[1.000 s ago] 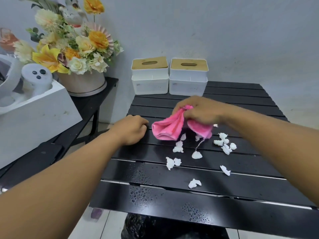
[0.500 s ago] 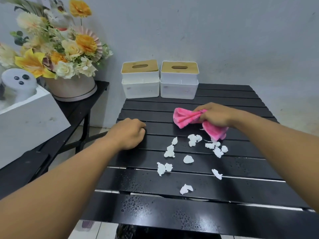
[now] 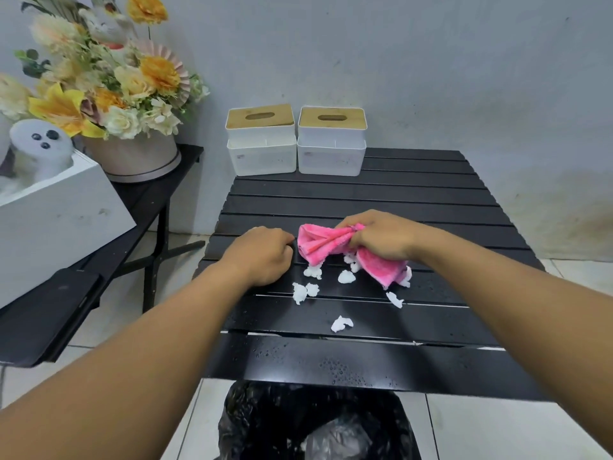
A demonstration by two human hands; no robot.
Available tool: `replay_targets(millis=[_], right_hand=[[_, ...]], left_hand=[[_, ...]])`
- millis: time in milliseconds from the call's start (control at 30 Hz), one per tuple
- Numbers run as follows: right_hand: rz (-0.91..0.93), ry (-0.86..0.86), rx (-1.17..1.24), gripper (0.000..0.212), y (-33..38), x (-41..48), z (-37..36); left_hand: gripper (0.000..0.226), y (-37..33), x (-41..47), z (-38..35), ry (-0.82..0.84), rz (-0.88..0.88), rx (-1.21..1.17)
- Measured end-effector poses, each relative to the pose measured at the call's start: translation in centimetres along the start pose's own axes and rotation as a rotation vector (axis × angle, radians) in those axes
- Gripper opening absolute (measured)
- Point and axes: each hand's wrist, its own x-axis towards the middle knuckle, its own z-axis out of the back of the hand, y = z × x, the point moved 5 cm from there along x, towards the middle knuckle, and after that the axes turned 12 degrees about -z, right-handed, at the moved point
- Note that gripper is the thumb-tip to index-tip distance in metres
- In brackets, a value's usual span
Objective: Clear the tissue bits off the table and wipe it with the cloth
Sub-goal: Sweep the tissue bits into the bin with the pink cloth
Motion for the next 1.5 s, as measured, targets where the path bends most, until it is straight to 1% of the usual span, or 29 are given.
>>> replay_targets(millis=[100, 200, 300, 400, 500, 533, 633, 733, 767, 833, 967, 1067, 1133, 1333, 1500], right_hand=[[0.016, 0.009, -0.025, 0.029, 0.8, -0.8, -1.1], [0.024, 0.024, -0.036, 0.023, 1.4, -2.0, -1.9], [0.029, 0.045, -0.077, 0.021, 1.9, -3.3, -2.5], [0.046, 0.087, -0.123, 0.024, 2.2, -4.1, -3.4], [0.067, 0.085, -0.067, 0.023, 2.4, -4.6, -2.7], [0.073, 0.059, -0.026, 0.022, 2.4, -4.7, -1.8], [0.076, -0.099, 0.061, 0.023, 2.1, -5.4, 2.3], [0.040, -0.253, 0.130, 0.023, 0.9, -6.0, 6.6], [0.019, -0.282, 0.131, 0.024, 0.2, -6.0, 7.6], [-0.045, -0.285, 0.098, 0.023, -1.6, -5.6, 8.6], [-0.198, -0.199, 0.021, 0.019, -6.4, -4.9, 6.1], [-0.210, -0.228, 0.076, 0.022, -7.8, -5.4, 3.1], [-0.194, -0.237, 0.100, 0.023, -7.2, -5.9, 2.0], [-0.147, -0.180, 0.091, 0.023, -4.1, -7.1, -0.4], [-0.105, -0.133, 0.076, 0.025, -2.2, -7.8, -2.4]], left_hand=[[0.029, -0.3, -0.8, 0.0, -0.004, 0.000, -0.036], [0.033, -0.3, -1.9, -0.3, -0.038, 0.008, -0.068], [0.030, -0.2, -3.0, -0.7, -0.044, 0.041, -0.109], [0.029, -0.3, -3.5, -0.6, -0.037, 0.040, -0.140], [0.024, -0.4, -3.4, -0.5, -0.021, 0.034, -0.116], [0.027, -0.4, -3.3, -0.4, -0.019, 0.034, -0.100], [0.035, -0.5, -3.1, -0.3, -0.031, 0.016, -0.038], [0.037, -0.3, -3.2, -0.4, -0.041, 0.023, -0.029], [0.037, -0.3, -3.1, -0.4, -0.046, 0.025, -0.028], [0.037, -0.2, -3.0, -0.5, -0.046, 0.032, -0.022], [0.041, -0.4, -2.8, -0.6, -0.028, 0.048, -0.013], [0.047, -0.9, -3.0, -0.6, -0.005, 0.049, -0.008], [0.046, -1.2, -3.5, -0.7, 0.000, 0.054, -0.009], [0.041, -1.5, -5.5, -1.1, -0.021, 0.076, -0.048], [0.041, -2.0, -6.9, -1.1, -0.048, 0.077, -0.069]])
